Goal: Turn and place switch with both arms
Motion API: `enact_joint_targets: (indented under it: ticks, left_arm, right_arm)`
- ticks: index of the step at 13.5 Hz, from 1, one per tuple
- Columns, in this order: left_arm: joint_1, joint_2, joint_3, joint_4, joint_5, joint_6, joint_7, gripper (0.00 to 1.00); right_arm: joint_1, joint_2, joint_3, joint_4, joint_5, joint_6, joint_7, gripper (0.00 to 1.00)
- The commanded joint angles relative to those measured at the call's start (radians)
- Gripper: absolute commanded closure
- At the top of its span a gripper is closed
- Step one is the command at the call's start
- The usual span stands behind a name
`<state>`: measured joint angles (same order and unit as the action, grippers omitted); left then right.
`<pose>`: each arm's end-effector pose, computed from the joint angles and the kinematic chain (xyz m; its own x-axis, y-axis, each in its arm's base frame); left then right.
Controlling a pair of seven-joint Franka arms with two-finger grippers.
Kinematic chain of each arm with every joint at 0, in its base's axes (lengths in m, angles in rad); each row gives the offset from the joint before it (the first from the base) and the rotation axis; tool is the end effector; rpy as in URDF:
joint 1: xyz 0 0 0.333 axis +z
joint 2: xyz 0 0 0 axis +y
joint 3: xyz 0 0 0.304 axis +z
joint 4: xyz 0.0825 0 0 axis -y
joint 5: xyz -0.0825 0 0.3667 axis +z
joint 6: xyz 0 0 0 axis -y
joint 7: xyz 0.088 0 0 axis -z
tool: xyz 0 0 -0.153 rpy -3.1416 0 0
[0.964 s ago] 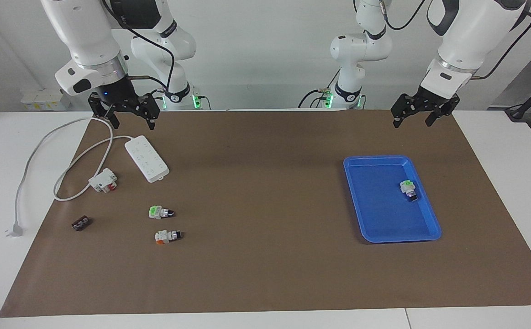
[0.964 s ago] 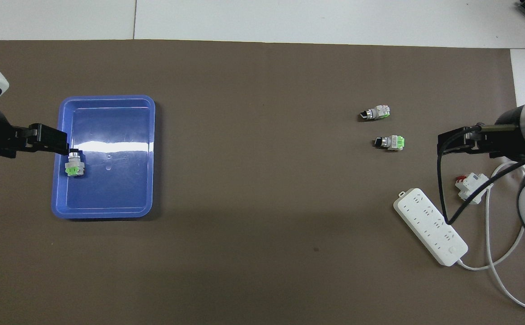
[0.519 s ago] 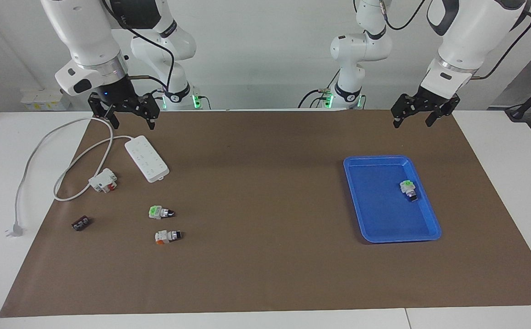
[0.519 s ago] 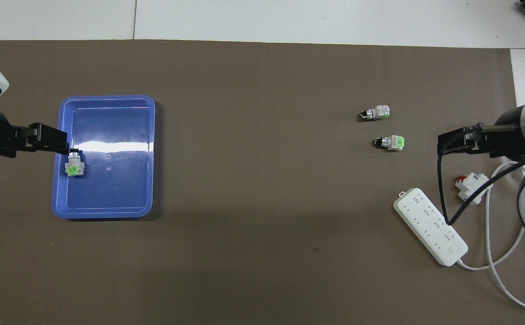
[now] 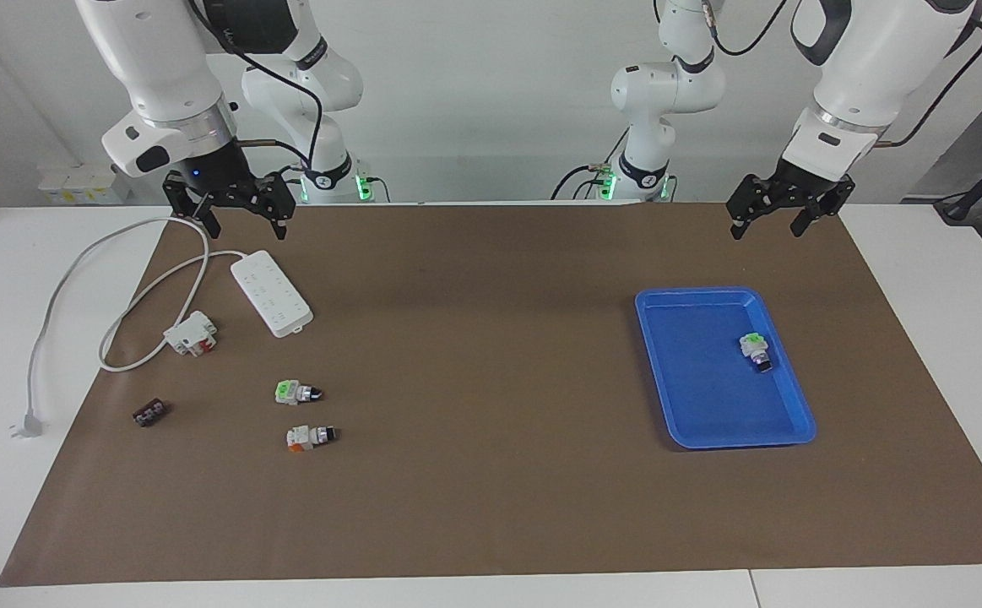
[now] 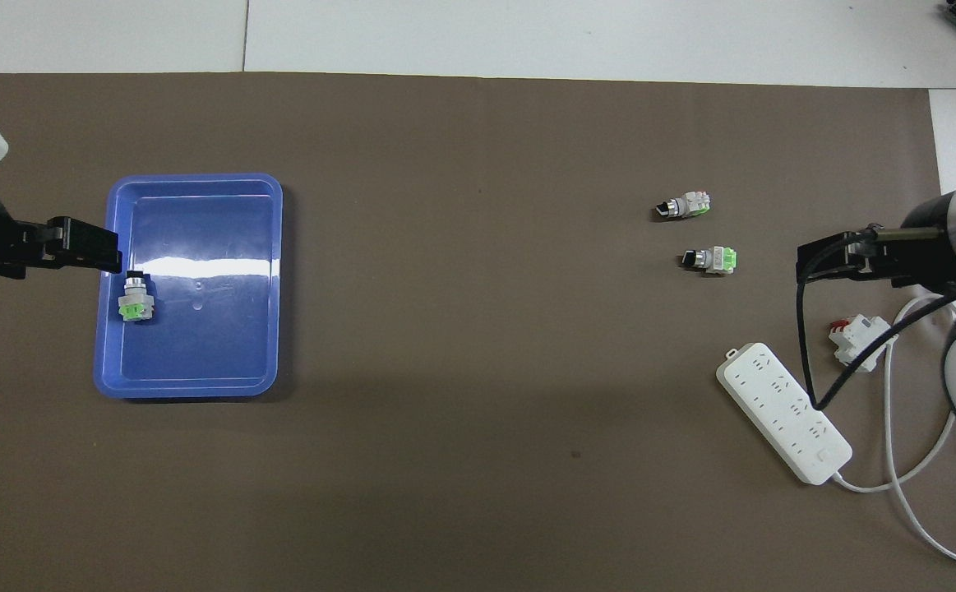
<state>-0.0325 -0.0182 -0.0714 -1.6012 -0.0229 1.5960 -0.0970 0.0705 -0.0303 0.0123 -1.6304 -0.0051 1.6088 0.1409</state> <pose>0.5314 -0.0592 0.5646 0.9999 -0.0063 0.0108 -0.0066 -0.9997 0.0228 0.5298 0.0433 0.5589 0.9983 -0.0579 0.0094 -0.0579 -0.9983 0.0042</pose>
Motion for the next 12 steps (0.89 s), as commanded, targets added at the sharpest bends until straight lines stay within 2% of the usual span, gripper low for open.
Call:
enact_joint_targets:
  ticks: [1,3,12]
  left_arm:
    - [0.005,-0.016,0.004,-0.016,0.030,0.021,-0.004,0.00]
    - [0.000,-0.016,0.004,-0.017,0.066,0.025,0.003,0.00]
    - [0.000,-0.017,0.001,-0.019,0.067,0.027,0.005,0.00]
  right_arm:
    - [-0.014,-0.013,0.006,-0.008,0.023,-0.009,-0.026,0.00]
    - [-0.014,-0.013,0.006,-0.008,0.023,-0.009,-0.027,0.00]
    - [-0.014,-0.013,0.006,-0.008,0.023,-0.009,-0.026,0.00]
